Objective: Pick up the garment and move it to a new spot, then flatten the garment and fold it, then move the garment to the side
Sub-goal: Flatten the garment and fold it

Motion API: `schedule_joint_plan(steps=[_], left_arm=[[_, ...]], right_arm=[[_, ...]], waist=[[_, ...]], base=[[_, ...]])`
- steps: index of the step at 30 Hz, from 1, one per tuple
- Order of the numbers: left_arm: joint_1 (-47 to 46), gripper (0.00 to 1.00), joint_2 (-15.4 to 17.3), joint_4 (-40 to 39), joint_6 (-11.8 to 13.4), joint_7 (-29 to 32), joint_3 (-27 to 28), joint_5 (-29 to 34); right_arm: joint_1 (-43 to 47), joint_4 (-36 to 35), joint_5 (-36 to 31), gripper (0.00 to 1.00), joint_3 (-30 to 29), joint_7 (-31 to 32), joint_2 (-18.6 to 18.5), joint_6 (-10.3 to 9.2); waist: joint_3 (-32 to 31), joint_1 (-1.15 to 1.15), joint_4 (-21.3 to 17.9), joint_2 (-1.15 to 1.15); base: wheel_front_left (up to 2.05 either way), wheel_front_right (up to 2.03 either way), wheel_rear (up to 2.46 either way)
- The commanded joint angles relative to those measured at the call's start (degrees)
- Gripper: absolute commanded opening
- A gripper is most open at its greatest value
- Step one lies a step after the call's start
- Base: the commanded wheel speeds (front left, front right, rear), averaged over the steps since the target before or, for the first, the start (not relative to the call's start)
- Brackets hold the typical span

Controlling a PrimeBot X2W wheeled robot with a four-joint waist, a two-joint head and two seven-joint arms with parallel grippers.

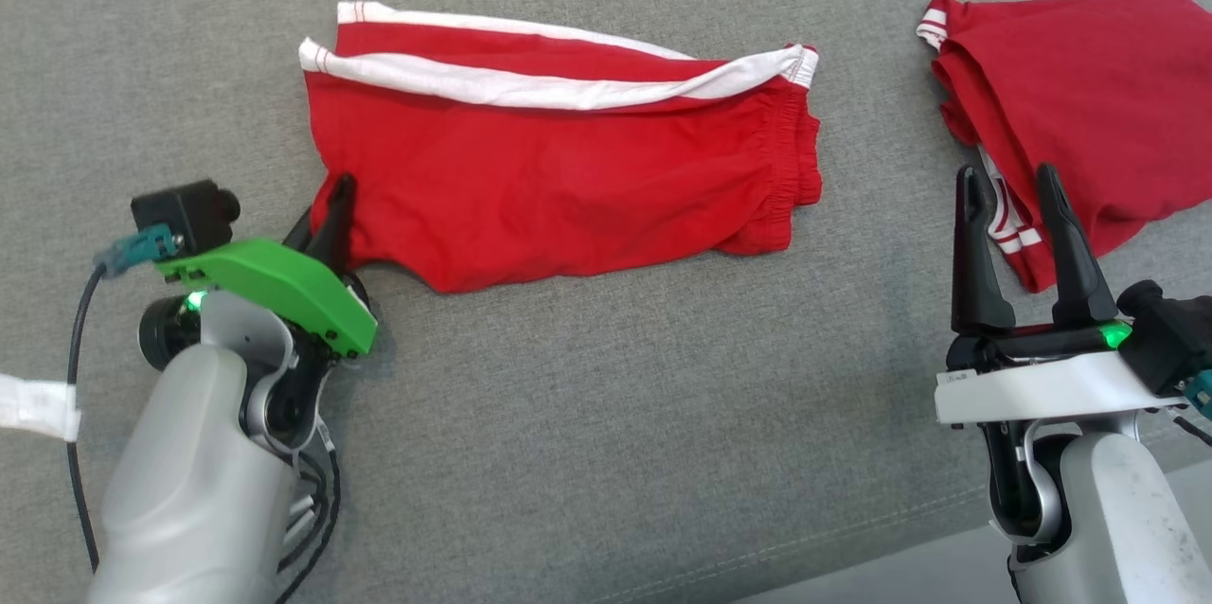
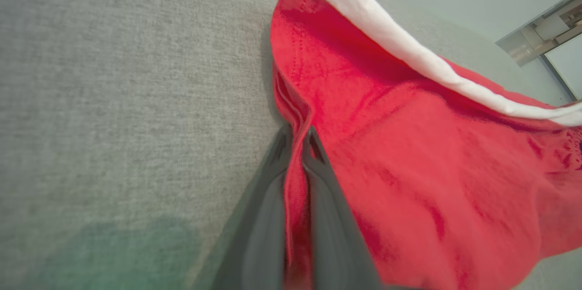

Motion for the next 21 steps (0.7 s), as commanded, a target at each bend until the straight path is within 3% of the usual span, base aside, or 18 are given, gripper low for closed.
schedule_joint_plan(steps=[1, 6, 13, 18, 19, 20, 21], left_arm=[[3.34, 0.00, -0.20, -0.38, -0.09, -0.36, 0.03, -1.39], [10.74, 0.00, 0.68, -7.69, 0.26, -2.49, 0.48, -3.55], [20.83, 0.00, 0.87, -20.51, 4.18, -2.94, -0.02, -2.87], [23.85, 0.00, 1.06, -24.93, 6.45, -1.82, -1.06, -1.73], [24.08, 0.33, 1.12, -25.43, 6.82, -1.64, -1.22, -1.58], [24.29, 1.00, 1.18, -25.83, 6.99, -1.50, -1.46, -1.30], [24.28, 1.00, 1.48, -26.41, 7.42, -2.14, -1.60, -0.40]], right_arm=[[0.65, 0.26, 0.30, 1.00, -0.08, -0.21, -0.01, -0.08], [1.98, 0.63, -0.20, 1.00, -0.17, -0.21, -0.35, -0.08], [3.35, 1.06, -0.56, 1.00, -0.48, -0.21, -1.16, -0.08], [3.69, 1.72, -0.10, 1.00, -0.09, -0.22, -1.86, -0.07], [3.68, 1.90, -0.06, 1.00, 0.04, -0.22, -1.98, -0.08], [3.65, 2.09, -0.03, 1.00, 0.20, -0.22, -2.07, -0.08], [3.55, 2.22, -0.03, 1.00, 0.39, -0.22, -2.11, -0.07]], waist=[[-0.98, 0.00, 0.93, 0.00], [-2.96, 0.00, 3.16, 0.00], [-5.04, 0.00, 6.00, 0.00], [-5.88, 0.00, 7.17, 0.00], [-6.02, 0.00, 7.23, 0.00], [-6.15, 0.00, 7.27, 0.00], [-6.22, 0.00, 7.25, 0.00]], base=[[0.00, 0.00, 0.00], [0.00, 0.00, 0.00], [0.00, 0.00, 0.00], [0.00, 0.00, 0.00], [0.00, 0.00, 0.00], [0.00, 0.00, 0.00], [0.00, 0.00, 0.00]])
